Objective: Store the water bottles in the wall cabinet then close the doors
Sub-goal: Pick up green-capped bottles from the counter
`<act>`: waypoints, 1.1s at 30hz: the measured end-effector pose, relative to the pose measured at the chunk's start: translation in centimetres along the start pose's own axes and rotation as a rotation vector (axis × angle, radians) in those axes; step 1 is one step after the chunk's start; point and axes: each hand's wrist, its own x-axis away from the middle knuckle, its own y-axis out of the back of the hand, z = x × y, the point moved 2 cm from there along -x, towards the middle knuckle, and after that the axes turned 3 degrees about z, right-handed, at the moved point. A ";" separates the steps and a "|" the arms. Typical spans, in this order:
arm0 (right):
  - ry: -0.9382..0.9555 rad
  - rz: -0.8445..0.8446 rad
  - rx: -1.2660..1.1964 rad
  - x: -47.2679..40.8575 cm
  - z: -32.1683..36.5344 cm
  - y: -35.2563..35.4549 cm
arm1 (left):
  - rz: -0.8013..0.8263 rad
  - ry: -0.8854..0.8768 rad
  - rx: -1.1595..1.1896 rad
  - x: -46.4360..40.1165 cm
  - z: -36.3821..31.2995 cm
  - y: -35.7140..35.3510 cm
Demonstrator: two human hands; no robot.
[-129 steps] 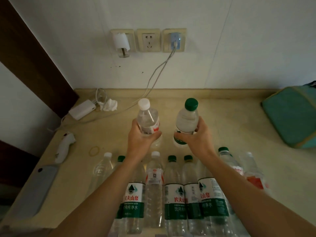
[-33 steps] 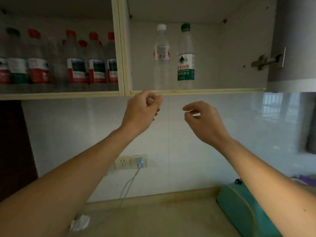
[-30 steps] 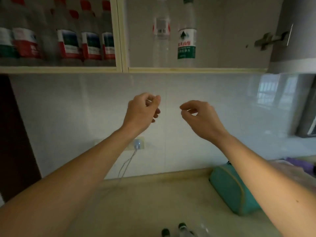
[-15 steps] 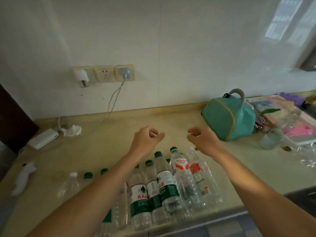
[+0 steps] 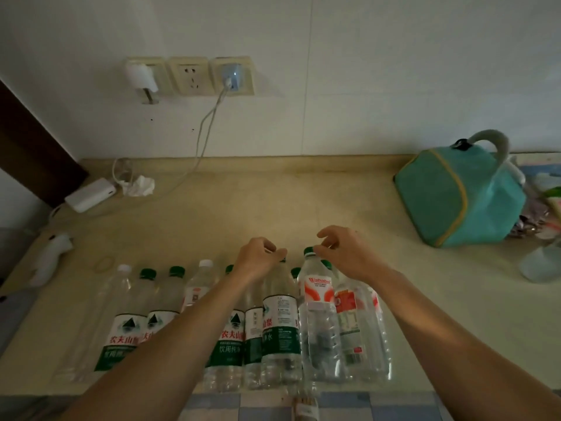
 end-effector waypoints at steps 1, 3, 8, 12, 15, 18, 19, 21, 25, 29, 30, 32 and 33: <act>0.018 0.044 0.035 -0.8 -0.1 -0.2 | 0.022 0.010 -0.009 -0.3 0.1 -0.1; 0.025 0.126 0.106 -2.4 -0.2 -0.7 | 0.067 0.020 0.001 -0.5 0.2 -0.4; -0.032 0.309 0.211 -5.0 -0.4 -1.9 | 0.054 0.000 0.103 -0.1 0.5 -0.7; -0.042 0.355 0.108 -6.0 -0.5 -1.7 | -0.010 -0.010 0.279 0.5 0.1 0.5; -0.032 0.375 -0.056 -6.2 0.0 -0.8 | -0.082 -0.070 0.331 1.0 -0.7 2.5; 0.058 0.333 -0.180 -6.2 1.7 1.1 | -0.137 -0.127 0.473 1.5 -2.3 4.7; 0.090 0.313 -0.224 -6.1 2.6 2.0 | -0.159 -0.158 0.511 1.7 -2.9 5.5; 0.163 0.267 -0.293 -5.7 4.4 3.6 | -0.224 -0.235 0.531 2.1 -4.4 7.1; 0.293 0.067 -0.332 -4.6 7.0 6.5 | -0.352 -0.378 0.452 2.3 -6.8 9.0; 0.354 -0.190 -0.130 -3.9 7.7 7.1 | -0.495 -0.395 0.423 1.7 -7.6 8.8; 0.352 -0.231 -0.116 -3.9 7.7 6.9 | -0.520 -0.396 0.426 1.5 -7.7 8.6; 0.337 -0.298 -0.117 -4.1 7.4 6.7 | -0.555 -0.401 0.411 1.0 -7.6 8.2; 0.323 -0.323 -0.125 -4.3 7.2 6.6 | -0.565 -0.403 0.410 0.7 -7.5 8.1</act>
